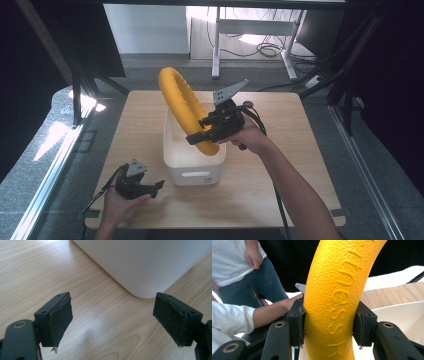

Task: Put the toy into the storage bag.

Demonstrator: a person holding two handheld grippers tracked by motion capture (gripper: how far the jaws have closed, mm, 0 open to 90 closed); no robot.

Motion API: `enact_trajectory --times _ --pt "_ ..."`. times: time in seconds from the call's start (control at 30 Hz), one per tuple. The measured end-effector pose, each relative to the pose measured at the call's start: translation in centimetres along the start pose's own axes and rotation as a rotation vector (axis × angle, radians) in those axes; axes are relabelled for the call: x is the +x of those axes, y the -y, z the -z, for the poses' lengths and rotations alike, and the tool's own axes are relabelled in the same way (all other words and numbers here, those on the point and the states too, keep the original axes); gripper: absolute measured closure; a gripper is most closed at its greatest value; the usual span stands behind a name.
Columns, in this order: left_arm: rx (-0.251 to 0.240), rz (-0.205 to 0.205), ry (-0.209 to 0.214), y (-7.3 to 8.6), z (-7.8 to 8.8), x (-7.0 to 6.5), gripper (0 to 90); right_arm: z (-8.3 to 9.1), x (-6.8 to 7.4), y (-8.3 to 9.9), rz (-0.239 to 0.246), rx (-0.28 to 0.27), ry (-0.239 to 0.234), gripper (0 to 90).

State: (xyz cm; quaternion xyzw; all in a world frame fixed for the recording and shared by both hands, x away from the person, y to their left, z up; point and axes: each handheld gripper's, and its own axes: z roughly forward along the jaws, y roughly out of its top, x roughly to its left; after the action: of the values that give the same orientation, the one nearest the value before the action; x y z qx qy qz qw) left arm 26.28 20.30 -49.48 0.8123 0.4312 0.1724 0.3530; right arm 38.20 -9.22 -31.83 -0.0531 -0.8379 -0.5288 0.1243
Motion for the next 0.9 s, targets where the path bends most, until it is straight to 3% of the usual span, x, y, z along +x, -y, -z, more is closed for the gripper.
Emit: enact_trajectory --times 0.6,0.9 --pt "-0.004 0.005 0.000 0.0 0.1 0.0 15.8 -0.9 0.0 1.1 0.011 0.047 -0.025 51.0" --pt "0.003 -0.002 -0.002 0.0 0.1 0.0 15.8 -1.4 -0.6 2.3 -0.019 0.064 -0.047 50.8"
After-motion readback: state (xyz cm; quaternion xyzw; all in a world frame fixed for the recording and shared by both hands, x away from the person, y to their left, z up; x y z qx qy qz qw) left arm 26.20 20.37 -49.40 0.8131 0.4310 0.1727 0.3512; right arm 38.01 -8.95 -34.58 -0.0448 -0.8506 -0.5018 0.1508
